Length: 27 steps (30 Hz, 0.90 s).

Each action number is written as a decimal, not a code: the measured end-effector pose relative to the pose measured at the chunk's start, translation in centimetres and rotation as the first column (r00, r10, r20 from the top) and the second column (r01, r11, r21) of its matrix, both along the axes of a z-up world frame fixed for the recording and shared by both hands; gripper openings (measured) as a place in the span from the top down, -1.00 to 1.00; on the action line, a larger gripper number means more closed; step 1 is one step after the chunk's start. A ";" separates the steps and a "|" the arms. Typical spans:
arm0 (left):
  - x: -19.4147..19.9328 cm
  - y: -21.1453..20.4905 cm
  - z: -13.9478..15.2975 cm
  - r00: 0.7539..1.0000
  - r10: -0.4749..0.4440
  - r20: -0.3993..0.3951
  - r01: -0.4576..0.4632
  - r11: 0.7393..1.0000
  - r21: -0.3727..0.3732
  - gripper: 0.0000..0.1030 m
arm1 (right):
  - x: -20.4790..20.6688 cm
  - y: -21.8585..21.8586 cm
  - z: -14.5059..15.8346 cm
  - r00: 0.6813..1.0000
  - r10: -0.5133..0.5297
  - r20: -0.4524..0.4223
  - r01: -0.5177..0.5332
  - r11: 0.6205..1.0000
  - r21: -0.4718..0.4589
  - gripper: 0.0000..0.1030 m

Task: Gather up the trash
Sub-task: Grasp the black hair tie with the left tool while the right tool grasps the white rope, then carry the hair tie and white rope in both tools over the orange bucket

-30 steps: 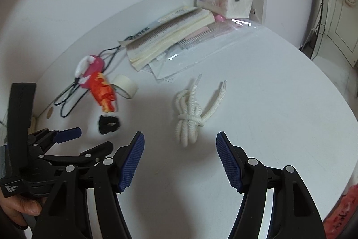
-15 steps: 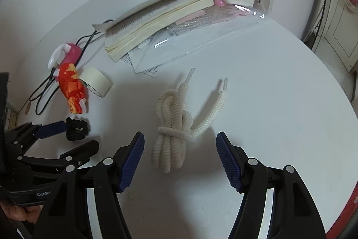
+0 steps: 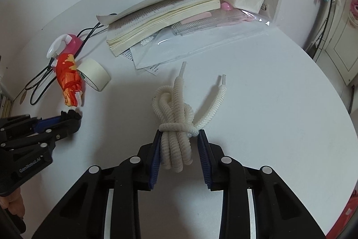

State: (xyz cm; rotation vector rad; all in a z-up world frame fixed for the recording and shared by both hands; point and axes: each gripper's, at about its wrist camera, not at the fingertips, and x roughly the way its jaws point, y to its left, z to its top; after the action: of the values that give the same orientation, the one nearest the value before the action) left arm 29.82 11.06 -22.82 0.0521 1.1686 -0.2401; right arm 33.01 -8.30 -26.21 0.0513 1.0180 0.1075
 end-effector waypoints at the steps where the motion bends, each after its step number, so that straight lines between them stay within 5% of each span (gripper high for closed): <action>1: -0.1 -0.1 -0.1 1.000 0.002 -0.004 -0.002 1.000 -0.002 0.62 | -0.1 -0.1 0.0 1.000 -0.005 -0.001 0.005 1.000 0.013 0.39; 12: -4.5 0.4 3.1 1.000 -0.021 0.015 0.021 0.999 -0.025 0.63 | -3.8 -1.5 2.7 0.999 -0.027 0.031 0.024 0.995 0.097 0.39; 27: -11.4 -10.3 6.7 0.982 -0.175 0.067 0.177 0.984 -0.035 0.63 | -15.2 -7.5 7.8 0.995 -0.071 0.066 0.057 0.981 0.187 0.39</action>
State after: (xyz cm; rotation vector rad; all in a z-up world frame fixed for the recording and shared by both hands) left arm 18.44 0.79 -16.07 0.1270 1.0956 -0.4155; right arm 17.86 -15.83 -18.39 0.2482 0.9303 0.1440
